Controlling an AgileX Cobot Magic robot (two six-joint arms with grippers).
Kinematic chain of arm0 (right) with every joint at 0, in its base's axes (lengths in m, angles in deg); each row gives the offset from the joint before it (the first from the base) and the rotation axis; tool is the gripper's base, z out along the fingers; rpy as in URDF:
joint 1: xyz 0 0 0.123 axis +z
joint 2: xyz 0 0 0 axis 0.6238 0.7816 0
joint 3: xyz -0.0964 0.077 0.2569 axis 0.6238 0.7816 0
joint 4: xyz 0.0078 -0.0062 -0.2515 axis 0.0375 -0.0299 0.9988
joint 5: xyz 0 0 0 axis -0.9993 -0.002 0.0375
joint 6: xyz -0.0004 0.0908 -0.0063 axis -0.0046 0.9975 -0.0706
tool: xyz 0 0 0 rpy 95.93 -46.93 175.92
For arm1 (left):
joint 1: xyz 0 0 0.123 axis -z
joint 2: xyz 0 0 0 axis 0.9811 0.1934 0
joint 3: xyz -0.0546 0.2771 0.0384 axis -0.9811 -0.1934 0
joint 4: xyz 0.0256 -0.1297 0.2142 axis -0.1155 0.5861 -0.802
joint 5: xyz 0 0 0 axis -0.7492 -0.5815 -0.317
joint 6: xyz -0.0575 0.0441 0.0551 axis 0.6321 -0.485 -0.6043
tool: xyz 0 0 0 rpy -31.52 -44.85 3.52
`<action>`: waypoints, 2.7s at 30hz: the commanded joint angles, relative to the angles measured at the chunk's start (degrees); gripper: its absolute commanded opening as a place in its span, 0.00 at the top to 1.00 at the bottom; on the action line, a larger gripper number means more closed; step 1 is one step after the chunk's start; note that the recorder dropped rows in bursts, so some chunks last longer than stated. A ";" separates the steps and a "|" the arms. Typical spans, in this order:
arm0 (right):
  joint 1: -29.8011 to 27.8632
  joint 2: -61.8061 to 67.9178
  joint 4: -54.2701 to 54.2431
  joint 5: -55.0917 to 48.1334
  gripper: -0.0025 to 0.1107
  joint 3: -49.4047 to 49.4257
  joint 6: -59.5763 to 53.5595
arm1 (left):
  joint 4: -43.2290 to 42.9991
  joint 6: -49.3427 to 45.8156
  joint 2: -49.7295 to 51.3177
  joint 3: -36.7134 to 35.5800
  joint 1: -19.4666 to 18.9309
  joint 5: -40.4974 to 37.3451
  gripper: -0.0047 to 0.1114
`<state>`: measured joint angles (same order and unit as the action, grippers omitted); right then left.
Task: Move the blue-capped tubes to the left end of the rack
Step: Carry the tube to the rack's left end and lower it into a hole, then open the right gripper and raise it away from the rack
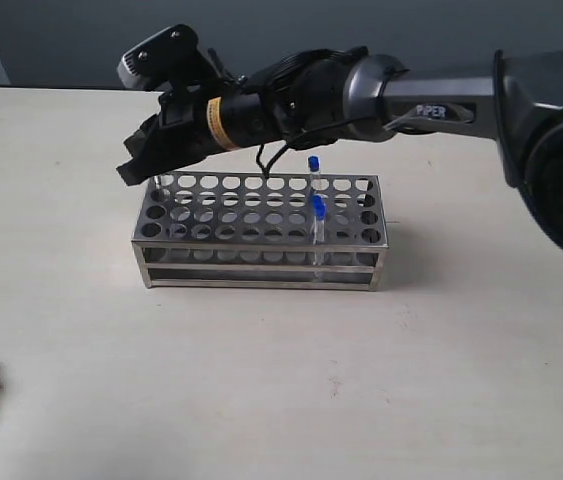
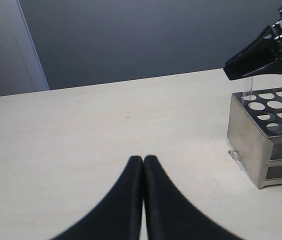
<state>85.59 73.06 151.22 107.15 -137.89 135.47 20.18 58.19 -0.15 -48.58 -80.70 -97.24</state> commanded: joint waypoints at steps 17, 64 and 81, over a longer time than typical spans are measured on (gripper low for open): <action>2.26 2.35 0.05 1.91 0.99 -1.29 3.83 | 0.30 0.04 0.20 0.30 0.25 0.48 0.95; 1.47 3.92 0.05 3.23 0.84 -1.29 7.27 | 0.30 0.04 0.20 0.30 0.25 0.48 0.95; -0.39 -6.14 0.05 -8.05 0.42 -1.29 9.29 | 0.30 0.04 0.20 0.30 0.25 0.48 0.95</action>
<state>86.77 70.23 151.28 102.63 -139.15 144.91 20.18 58.19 -0.15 -48.58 -80.70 -97.24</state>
